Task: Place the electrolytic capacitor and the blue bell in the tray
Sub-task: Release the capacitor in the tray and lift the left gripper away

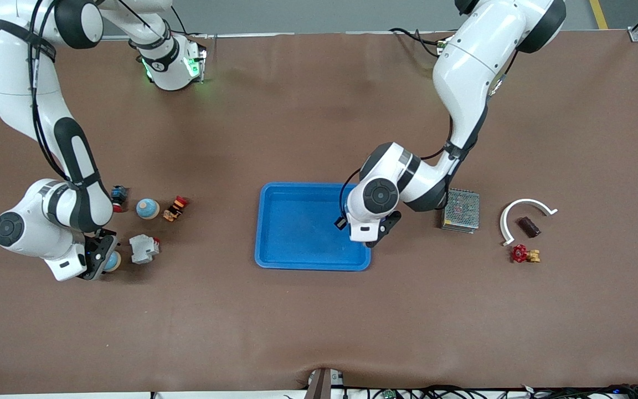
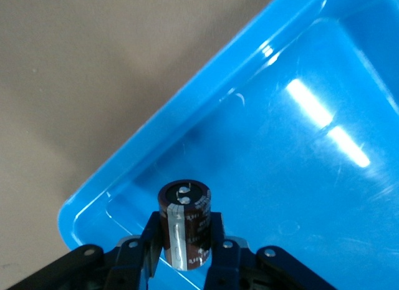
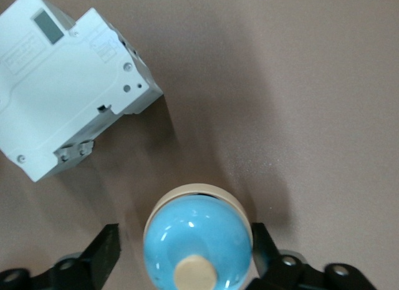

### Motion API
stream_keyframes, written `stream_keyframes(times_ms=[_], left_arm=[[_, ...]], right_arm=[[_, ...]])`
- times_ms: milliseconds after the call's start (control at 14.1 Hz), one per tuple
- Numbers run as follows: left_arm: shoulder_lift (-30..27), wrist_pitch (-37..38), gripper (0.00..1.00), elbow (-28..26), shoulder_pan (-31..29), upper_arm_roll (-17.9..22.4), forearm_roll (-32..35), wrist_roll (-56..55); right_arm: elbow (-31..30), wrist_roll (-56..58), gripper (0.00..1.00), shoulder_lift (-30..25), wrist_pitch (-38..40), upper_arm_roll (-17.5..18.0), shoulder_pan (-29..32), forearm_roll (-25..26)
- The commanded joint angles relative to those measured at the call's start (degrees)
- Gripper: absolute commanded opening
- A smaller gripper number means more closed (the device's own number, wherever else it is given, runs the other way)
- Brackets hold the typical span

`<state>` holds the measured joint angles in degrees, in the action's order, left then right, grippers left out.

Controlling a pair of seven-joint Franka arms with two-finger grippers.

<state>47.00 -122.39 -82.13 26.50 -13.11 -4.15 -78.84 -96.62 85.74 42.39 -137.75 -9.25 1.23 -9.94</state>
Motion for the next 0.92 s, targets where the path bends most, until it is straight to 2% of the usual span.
stream_keyframes(times_ms=[0,71,142,213,284,426,710,852], left_arm=[[1.5,-0.7,0.00,1.4,0.8,0.5,-3.0,-1.0],[1.6,-0.8,0.00,1.2,1.2,0.5,-3.6,-1.0],[1.6,-0.9,0.00,0.9,1.8,0.5,-3.6,-1.0],[1.5,-0.9,0.59,0.9,1.6,0.5,-3.6,-1.1],[1.3,-0.8,1.00,0.9,1.6,0.6,-3.1,-1.0],[0.3,-0.2,1.00,1.1,0.9,0.9,-2.8,-0.8],[-5.9,2.5,1.00,1.6,-1.4,3.0,-2.1,0.1],[-10.0,3.7,1.00,1.5,-3.8,2.9,2.4,2.6]], right_arm=[[0.7,1.5,0.53,0.4,-0.1,0.8,1.1,-1.3],[0.7,1.5,0.49,0.4,-0.1,0.8,1.0,-1.3],[0.7,1.4,0.41,0.3,-0.1,0.8,1.0,-1.3],[0.9,1.3,0.40,0.3,0.2,0.8,0.9,-1.3],[1.1,1.0,0.40,0.2,0.5,0.8,0.7,-1.3],[2.0,-0.2,0.41,-0.1,1.7,0.8,0.4,-1.4],[8.3,-5.7,0.41,-0.7,12.8,0.7,-0.5,-1.3],[9.5,-12.1,0.41,-2.6,15.9,0.7,-2.5,-1.2]])
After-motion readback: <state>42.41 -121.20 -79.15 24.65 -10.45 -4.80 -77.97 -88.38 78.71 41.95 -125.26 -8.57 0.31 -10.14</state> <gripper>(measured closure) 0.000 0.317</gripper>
